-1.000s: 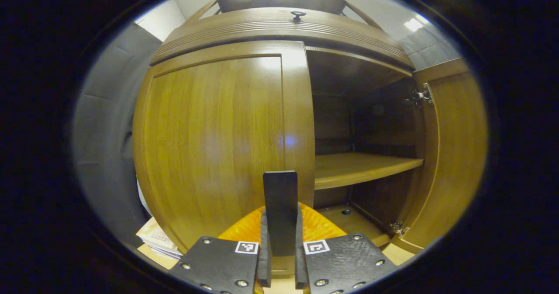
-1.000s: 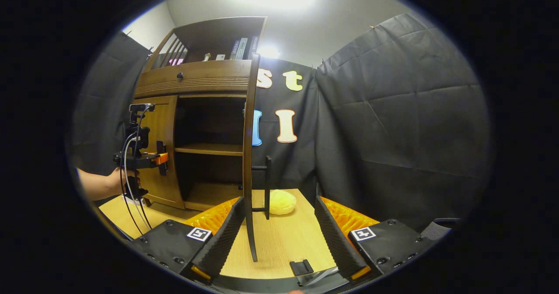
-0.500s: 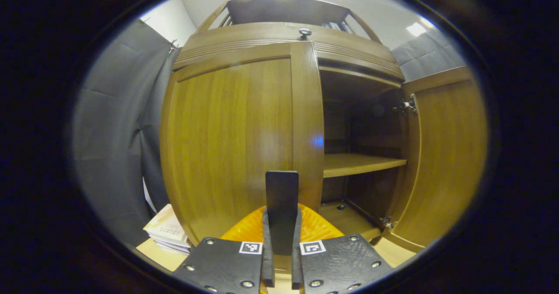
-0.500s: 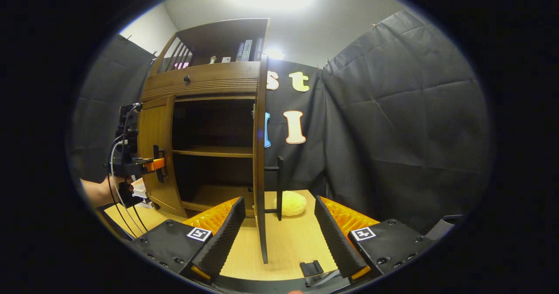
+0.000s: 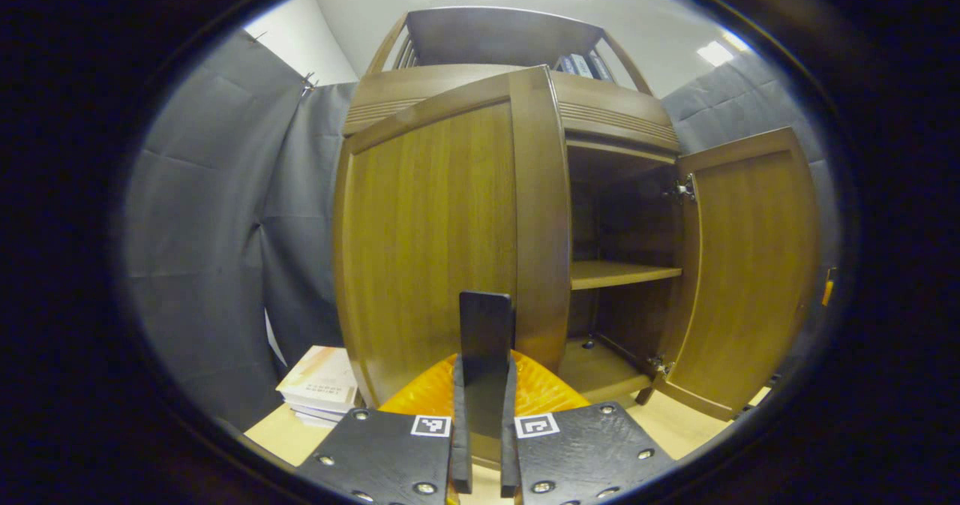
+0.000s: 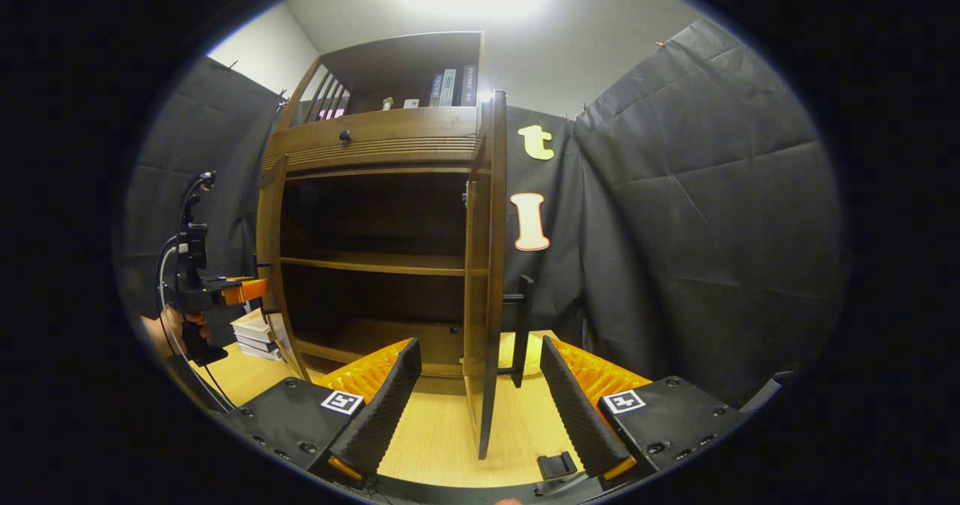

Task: Open the right door of the double-door shoe cabinet with the right hand, and open the left door with the left hand.

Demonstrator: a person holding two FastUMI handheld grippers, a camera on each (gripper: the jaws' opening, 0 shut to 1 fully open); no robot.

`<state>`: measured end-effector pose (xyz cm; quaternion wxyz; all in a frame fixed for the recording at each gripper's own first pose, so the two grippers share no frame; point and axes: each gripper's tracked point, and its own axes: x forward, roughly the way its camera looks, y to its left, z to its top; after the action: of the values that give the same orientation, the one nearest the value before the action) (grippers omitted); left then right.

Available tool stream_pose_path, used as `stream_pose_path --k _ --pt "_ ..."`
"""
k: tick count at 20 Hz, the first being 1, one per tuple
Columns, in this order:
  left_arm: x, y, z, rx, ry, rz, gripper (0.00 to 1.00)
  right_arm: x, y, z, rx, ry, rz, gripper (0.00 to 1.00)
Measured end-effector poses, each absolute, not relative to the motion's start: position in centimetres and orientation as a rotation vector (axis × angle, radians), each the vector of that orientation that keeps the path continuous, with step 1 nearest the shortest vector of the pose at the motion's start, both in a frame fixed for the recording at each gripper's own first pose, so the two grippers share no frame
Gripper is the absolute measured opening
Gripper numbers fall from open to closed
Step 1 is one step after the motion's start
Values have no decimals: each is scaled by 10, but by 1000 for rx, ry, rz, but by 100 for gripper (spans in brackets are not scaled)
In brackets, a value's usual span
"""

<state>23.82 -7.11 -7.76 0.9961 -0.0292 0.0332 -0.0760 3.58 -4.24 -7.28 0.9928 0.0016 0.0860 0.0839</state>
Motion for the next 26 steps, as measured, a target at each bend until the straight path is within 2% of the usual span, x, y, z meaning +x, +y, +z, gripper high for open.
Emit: stream_pose_path --k 2,3,9,10,11,12,19,26 --pt "231 -63 -76 -61 69 -144 19 37 -35 -73 10 172 182 97" --pt "227 -59 -76 -63 70 -139 19 37 -31 -74 13 171 189 100" --pt "203 -26 -76 -53 64 -111 19 40 -10 -71 12 167 226 100" --pt "211 -39 -94 -52 63 -104 16 40 -7 -70 12 167 231 100" --pt "207 -31 -93 -48 60 -96 18 41 -4 -70 13 166 236 100" --pt "203 -23 -94 -40 58 -86 15 41 -2 -69 14 167 239 100" --pt "190 25 -102 -14 58 -39 18 41 28 -67 14 162 289 100" --pt "182 73 -99 -16 41 30 16 40 48 -63 11 155 321 100"
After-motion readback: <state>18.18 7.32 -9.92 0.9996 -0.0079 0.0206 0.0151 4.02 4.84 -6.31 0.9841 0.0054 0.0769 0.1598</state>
